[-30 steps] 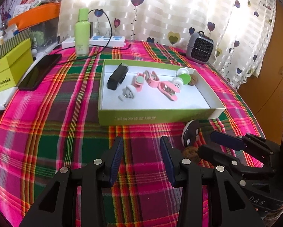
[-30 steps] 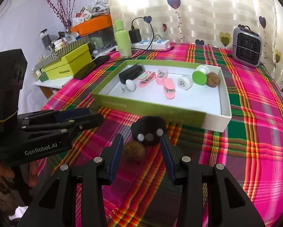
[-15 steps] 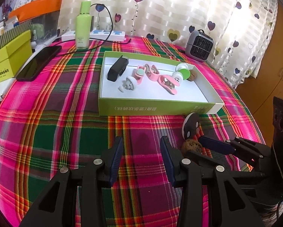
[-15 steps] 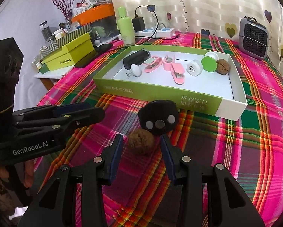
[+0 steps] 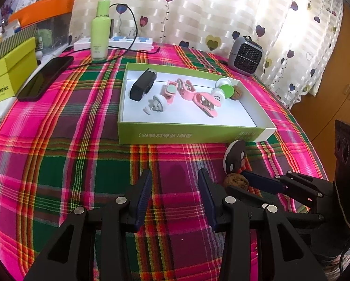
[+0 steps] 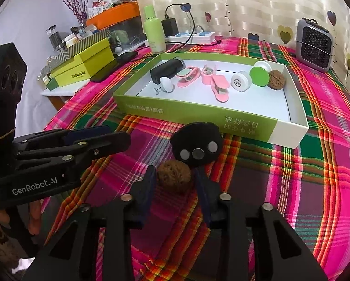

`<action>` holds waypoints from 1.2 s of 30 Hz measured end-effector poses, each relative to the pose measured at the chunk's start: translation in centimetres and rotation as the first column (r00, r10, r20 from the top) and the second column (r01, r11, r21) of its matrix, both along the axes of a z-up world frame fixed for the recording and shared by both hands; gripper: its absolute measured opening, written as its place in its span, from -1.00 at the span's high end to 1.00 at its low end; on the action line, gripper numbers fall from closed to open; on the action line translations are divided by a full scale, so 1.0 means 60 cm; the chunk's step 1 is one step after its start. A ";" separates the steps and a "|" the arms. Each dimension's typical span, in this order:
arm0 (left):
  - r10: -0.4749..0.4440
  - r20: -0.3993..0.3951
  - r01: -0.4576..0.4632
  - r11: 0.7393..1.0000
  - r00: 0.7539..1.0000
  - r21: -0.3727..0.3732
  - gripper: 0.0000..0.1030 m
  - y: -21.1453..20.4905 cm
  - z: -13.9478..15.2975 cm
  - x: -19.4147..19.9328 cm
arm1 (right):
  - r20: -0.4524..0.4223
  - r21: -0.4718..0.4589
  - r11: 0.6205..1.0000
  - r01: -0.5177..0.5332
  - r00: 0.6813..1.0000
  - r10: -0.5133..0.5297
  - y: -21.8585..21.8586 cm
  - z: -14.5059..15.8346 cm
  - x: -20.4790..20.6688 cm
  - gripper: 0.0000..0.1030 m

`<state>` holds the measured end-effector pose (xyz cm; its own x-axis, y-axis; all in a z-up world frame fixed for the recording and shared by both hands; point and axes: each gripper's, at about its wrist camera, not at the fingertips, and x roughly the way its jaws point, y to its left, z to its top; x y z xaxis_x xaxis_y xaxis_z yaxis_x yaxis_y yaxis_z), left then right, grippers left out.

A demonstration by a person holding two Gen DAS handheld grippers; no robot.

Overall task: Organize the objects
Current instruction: 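Grasp the walnut with the right gripper while the left gripper grasps the black dotted disc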

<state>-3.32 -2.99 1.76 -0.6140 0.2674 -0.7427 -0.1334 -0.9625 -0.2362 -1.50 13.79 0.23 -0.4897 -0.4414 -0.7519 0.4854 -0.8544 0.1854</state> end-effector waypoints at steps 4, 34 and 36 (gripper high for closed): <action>-0.010 0.001 0.010 1.000 1.000 0.003 0.24 0.004 0.001 0.000 | -0.009 0.005 1.000 -0.002 1.000 0.002 0.001 0.002 0.003 0.40; -0.181 0.000 0.181 0.983 0.984 0.027 -0.05 0.094 -0.009 -0.051 | -0.021 0.044 0.994 0.100 0.995 -0.099 0.080 0.004 0.009 0.40; -0.175 0.004 0.175 0.984 0.985 0.025 -0.05 0.095 -0.011 -0.055 | -0.020 0.041 0.994 0.100 0.995 -0.099 0.080 0.004 0.008 0.40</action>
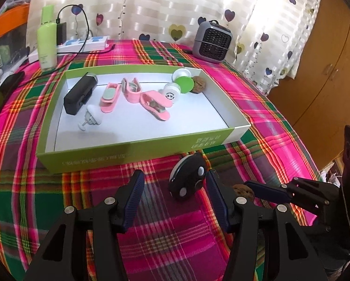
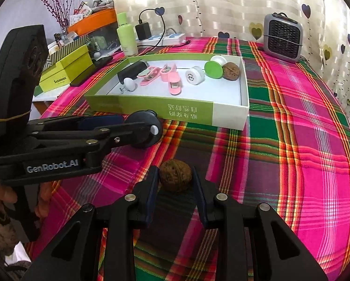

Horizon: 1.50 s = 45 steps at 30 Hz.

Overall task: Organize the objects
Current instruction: 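Grasp the walnut with the right gripper while the left gripper grasps the black dotted disc, then lift the walnut and black disc and carry them over the box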

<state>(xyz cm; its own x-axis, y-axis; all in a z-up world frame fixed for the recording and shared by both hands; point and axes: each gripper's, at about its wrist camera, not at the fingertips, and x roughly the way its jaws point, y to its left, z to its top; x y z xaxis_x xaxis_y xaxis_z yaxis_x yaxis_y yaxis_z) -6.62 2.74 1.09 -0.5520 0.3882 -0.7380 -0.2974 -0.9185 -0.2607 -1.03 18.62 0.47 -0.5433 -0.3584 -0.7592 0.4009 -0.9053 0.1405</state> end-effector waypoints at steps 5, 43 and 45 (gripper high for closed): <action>0.008 0.001 -0.008 1.000 1.000 -0.025 -0.05 0.006 -0.006 -0.005 | 0.002 -0.002 1.000 -0.003 1.000 0.003 0.002 0.000 -0.002 0.40; 0.024 -0.025 -0.025 0.999 0.999 -0.041 0.46 0.007 -0.005 -0.004 | 0.013 -0.007 1.000 -0.004 1.000 0.005 -0.001 -0.002 -0.008 0.41; 0.026 -0.025 -0.027 0.999 0.999 -0.040 0.46 0.006 -0.006 -0.004 | 0.014 -0.009 1.000 -0.003 1.000 0.003 -0.001 -0.003 -0.009 0.41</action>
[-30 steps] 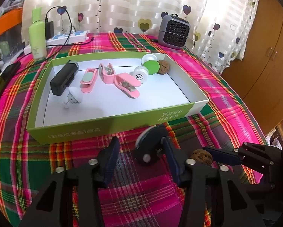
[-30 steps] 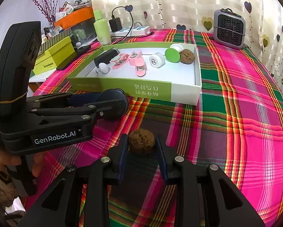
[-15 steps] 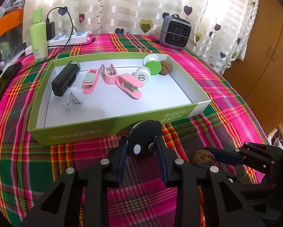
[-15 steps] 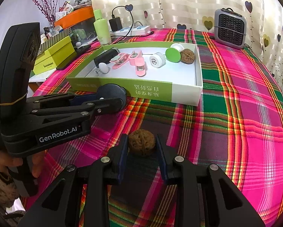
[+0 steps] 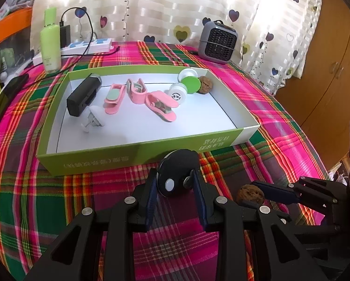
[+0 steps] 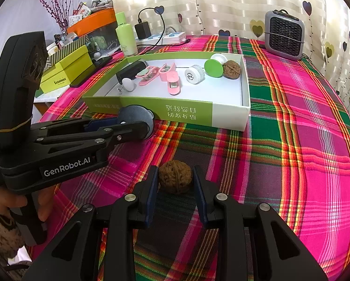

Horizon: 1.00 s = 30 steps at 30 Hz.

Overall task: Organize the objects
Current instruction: 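Lift the walnut and black disc and carry them over the box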

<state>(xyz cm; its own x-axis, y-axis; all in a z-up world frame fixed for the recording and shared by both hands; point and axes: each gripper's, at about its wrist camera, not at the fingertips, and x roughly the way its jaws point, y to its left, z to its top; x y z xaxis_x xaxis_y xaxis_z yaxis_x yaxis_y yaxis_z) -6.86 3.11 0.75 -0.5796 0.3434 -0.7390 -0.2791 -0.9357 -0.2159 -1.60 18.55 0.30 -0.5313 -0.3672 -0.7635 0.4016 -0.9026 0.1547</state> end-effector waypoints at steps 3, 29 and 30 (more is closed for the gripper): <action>0.002 -0.002 -0.002 1.000 1.000 -0.002 0.46 -0.001 0.001 0.001 | -0.001 -0.002 1.000 0.000 1.000 0.000 -0.002 0.000 0.000 0.41; 0.028 -0.006 -0.028 1.000 1.000 0.007 0.48 -0.015 0.000 0.024 | -0.021 -0.030 1.000 -0.001 1.000 0.000 0.003 0.009 0.005 0.41; 0.028 -0.005 -0.028 1.000 1.000 0.007 0.48 -0.015 0.000 0.024 | -0.021 -0.029 1.000 -0.001 1.000 0.000 0.003 0.009 0.005 0.41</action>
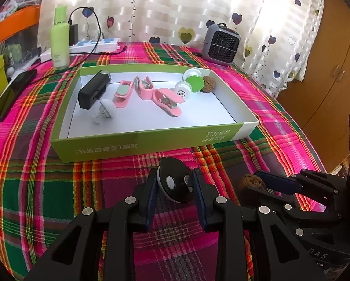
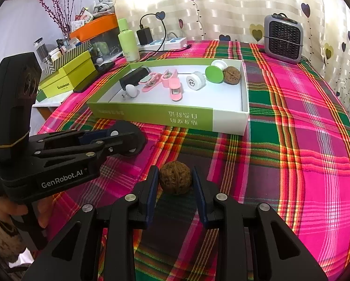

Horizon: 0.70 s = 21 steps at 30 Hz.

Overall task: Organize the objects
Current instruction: 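Lift the walnut and black disc and carry them over the box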

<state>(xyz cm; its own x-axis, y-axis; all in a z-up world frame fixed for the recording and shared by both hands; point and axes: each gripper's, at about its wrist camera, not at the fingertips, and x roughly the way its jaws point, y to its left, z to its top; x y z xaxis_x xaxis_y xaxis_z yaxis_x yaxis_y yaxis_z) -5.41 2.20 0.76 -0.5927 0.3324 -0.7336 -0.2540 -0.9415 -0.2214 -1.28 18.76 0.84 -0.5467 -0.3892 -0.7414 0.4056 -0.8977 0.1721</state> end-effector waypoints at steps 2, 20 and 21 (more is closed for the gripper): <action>0.001 -0.002 -0.001 1.000 1.000 -0.001 0.48 0.000 0.001 0.001 | 0.000 -0.002 1.000 0.000 1.000 0.000 0.000 0.000 0.000 0.41; 0.001 -0.056 -0.001 1.000 0.998 0.007 0.48 -0.003 0.040 0.014 | -0.052 -0.019 1.000 -0.008 0.999 0.007 0.000 0.029 -0.002 0.41; 0.002 -0.057 -0.001 1.000 0.998 0.008 0.48 -0.003 0.041 0.014 | -0.055 -0.018 1.000 -0.007 0.998 0.006 0.000 0.031 -0.003 0.41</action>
<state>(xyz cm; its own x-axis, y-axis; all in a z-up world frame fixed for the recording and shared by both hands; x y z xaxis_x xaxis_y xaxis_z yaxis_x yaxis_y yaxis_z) -4.56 2.01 3.25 -0.6343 0.3369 -0.6958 -0.2651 -0.9403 -0.2137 -1.46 18.76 2.67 -0.5834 -0.4062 -0.7034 0.4210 -0.8918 0.1658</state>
